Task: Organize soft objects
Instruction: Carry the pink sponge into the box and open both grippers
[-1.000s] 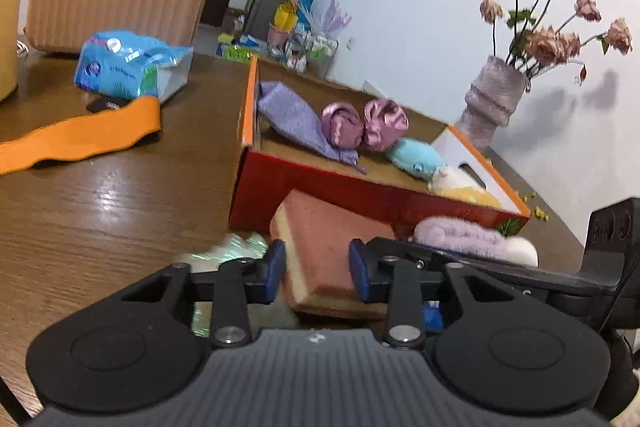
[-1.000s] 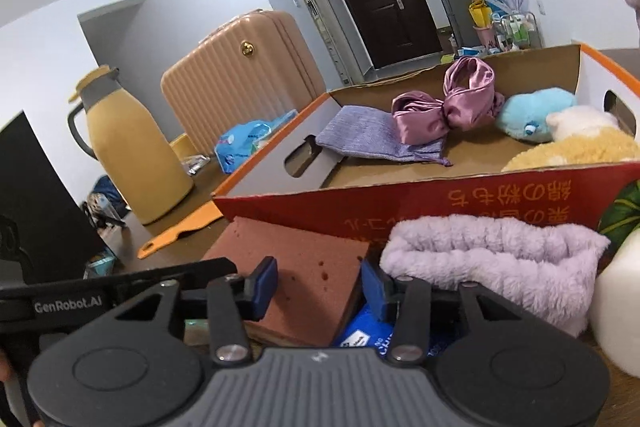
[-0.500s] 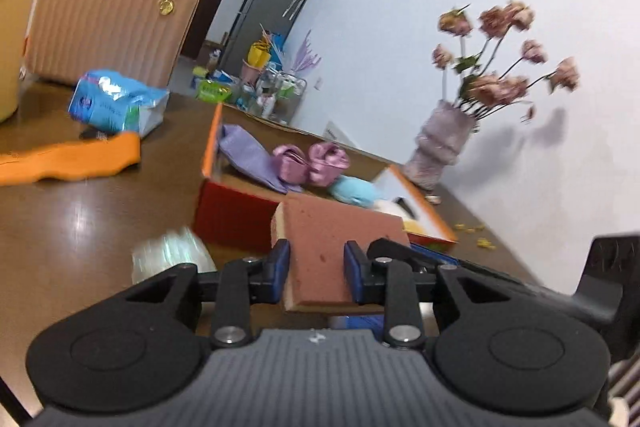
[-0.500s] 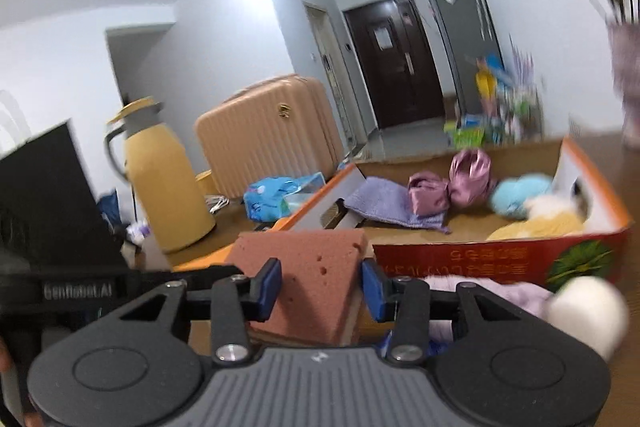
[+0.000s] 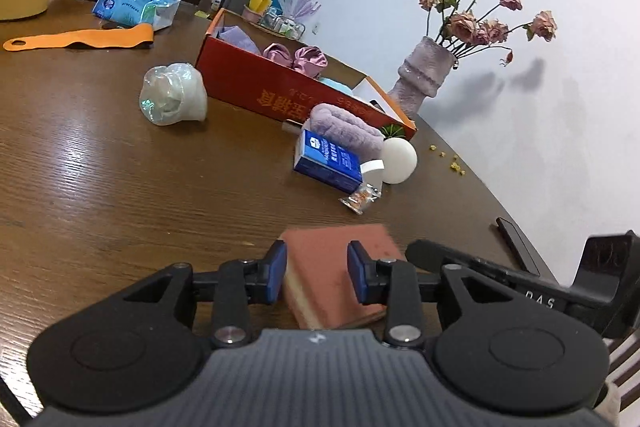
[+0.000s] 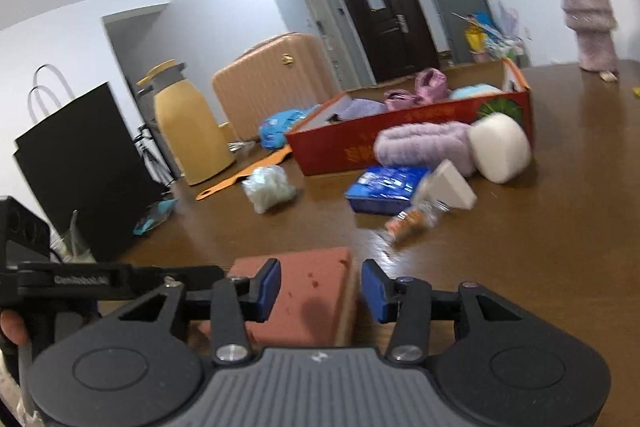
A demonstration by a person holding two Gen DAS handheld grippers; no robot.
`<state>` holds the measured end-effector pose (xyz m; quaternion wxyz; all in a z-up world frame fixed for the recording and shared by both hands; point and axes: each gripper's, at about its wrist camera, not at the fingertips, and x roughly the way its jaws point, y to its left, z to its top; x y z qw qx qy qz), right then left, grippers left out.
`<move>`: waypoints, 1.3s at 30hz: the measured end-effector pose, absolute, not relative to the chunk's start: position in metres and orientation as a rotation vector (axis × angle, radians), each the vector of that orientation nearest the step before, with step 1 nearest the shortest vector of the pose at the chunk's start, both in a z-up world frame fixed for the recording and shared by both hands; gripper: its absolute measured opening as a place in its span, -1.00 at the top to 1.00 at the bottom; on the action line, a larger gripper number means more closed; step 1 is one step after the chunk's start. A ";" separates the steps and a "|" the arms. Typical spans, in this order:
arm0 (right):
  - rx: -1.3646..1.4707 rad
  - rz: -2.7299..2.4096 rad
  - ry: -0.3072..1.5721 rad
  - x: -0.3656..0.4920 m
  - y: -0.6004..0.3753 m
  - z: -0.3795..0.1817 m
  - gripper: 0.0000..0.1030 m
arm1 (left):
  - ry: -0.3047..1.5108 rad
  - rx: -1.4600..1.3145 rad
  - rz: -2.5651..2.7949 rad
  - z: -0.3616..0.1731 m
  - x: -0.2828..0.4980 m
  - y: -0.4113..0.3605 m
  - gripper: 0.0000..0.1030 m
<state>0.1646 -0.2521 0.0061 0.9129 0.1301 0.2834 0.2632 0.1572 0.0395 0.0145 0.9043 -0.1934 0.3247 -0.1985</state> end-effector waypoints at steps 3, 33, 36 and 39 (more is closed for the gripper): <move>0.300 0.513 0.609 0.167 -0.256 -0.002 0.14 | 0.703 -0.400 -0.395 0.009 0.163 0.036 0.24; 0.320 0.497 0.671 0.448 -0.201 0.042 0.49 | 0.716 -0.175 -0.355 0.068 0.448 0.035 0.35; 0.301 0.508 0.759 0.457 -0.192 0.023 0.45 | 0.752 -0.119 -0.332 0.054 0.459 0.034 0.32; 0.275 0.512 0.778 0.455 -0.184 0.014 0.41 | 0.767 -0.095 -0.331 0.048 0.460 0.036 0.21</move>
